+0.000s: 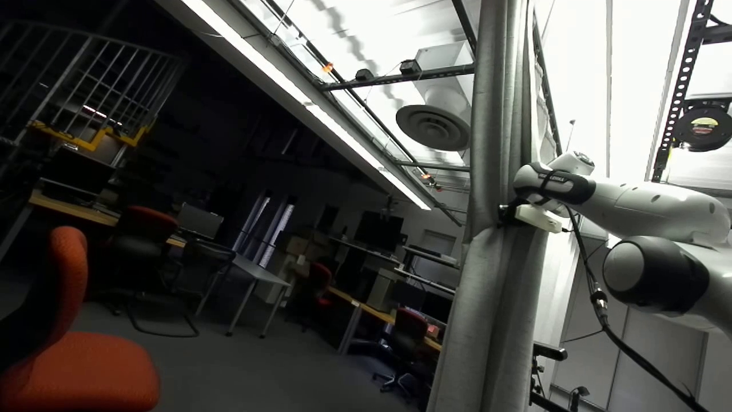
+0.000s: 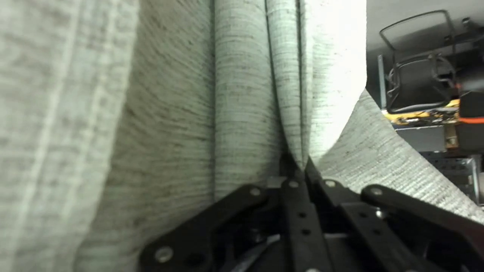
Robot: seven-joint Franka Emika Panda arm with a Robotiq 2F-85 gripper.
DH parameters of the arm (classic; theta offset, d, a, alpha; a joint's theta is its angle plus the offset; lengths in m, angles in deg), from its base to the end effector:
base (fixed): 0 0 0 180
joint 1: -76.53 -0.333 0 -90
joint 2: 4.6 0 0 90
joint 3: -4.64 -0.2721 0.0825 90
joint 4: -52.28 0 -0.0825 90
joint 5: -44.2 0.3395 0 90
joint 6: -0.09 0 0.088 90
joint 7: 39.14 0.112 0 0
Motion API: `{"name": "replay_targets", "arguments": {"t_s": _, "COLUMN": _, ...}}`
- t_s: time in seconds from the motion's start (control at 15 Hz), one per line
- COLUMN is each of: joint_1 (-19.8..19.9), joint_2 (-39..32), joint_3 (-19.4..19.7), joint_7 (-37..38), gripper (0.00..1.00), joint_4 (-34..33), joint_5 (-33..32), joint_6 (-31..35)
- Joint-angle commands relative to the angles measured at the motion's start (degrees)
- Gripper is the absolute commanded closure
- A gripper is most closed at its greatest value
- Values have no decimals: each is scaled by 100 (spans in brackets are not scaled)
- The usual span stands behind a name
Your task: Open the curtain from left to right
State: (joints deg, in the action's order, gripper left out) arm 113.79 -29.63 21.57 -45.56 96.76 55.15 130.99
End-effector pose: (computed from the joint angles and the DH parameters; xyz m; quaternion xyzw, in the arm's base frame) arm 0.4184 -0.4506 0.7712 0.7932 -0.3217 0.4686 0.2182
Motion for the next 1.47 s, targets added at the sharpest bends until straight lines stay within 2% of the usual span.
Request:
{"name": "replay_targets", "arguments": {"t_s": 0.0, "joint_1": 183, "joint_2": -487, "joint_3": -396, "joint_7": -696, "gripper": 99, "joint_4": -922, "joint_5": 369, "joint_6": -811}}
{"name": "replay_targets", "arguments": {"t_s": 0.07, "joint_1": 169, "joint_2": -568, "joint_3": -455, "joint_7": -788, "gripper": 99, "joint_4": -997, "joint_5": 353, "joint_6": -967}}
{"name": "replay_targets", "arguments": {"t_s": 0.13, "joint_1": 234, "joint_2": -557, "joint_3": -680, "joint_7": -809, "gripper": 99, "joint_4": -934, "joint_5": 225, "joint_6": -1046}}
{"name": "replay_targets", "arguments": {"t_s": 0.4, "joint_1": 292, "joint_2": -848, "joint_3": -917, "joint_7": -760, "gripper": 99, "joint_4": -1150, "joint_5": 206, "joint_6": -1470}}
{"name": "replay_targets", "arguments": {"t_s": 0.8, "joint_1": 549, "joint_2": -1201, "joint_3": -857, "joint_7": -370, "gripper": 99, "joint_4": -1484, "joint_5": 23, "joint_6": -1682}}
{"name": "replay_targets", "arguments": {"t_s": 1.4, "joint_1": 1412, "joint_2": -1374, "joint_3": -863, "joint_7": 767, "gripper": 99, "joint_4": -1987, "joint_5": 23, "joint_6": -1866}}
